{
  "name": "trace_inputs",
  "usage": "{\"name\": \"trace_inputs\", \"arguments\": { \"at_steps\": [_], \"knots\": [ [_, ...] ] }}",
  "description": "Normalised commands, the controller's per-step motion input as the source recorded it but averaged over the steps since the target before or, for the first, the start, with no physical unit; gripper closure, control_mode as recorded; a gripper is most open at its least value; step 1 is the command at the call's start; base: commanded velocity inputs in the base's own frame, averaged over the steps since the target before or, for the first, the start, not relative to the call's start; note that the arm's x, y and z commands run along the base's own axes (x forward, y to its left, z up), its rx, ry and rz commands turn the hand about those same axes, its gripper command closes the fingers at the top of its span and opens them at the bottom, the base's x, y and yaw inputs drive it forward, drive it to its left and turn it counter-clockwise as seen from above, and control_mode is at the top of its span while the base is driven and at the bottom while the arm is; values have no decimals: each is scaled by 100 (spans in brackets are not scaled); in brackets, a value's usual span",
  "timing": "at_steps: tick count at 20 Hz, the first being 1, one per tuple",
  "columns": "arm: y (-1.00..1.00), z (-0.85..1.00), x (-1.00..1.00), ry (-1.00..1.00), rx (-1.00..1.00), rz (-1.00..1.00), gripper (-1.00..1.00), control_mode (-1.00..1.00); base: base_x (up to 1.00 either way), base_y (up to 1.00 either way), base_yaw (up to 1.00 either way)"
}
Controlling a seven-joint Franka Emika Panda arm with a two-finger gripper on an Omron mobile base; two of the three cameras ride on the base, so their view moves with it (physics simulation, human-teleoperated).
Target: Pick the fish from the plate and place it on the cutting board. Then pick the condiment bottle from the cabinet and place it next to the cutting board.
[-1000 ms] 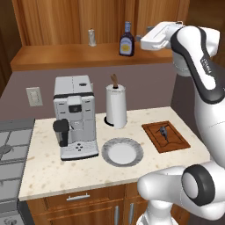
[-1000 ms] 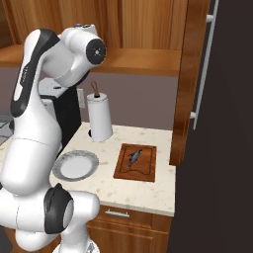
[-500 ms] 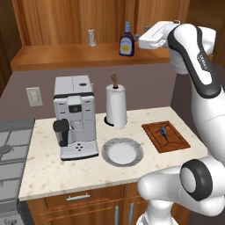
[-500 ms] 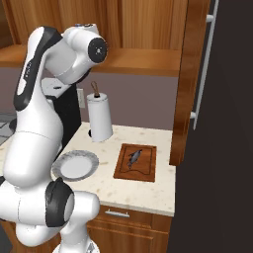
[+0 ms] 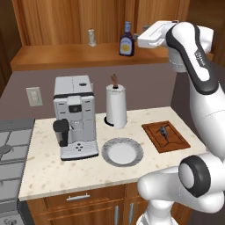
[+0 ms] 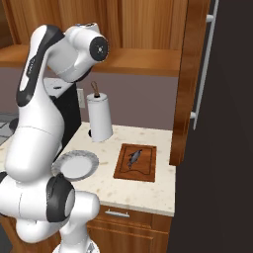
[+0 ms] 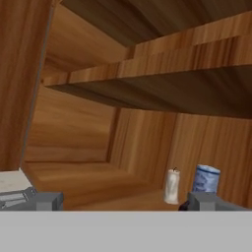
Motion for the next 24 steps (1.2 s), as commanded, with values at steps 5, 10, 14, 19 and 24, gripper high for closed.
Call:
{"name": "trace_inputs", "arguments": {
  "at_steps": [5,10,14,19,24],
  "knots": [
    [0,-3,8,0,0,0,-100,-100,0,0,0],
    [0,-8,7,0,0,1,-100,-100,0,0,0],
    [0,-5,4,-1,0,2,-100,-100,0,0,0],
    [0,0,4,-2,1,2,-100,-100,0,0,0],
    [0,0,1,-3,2,2,-100,-100,0,0,0]
  ]
}}
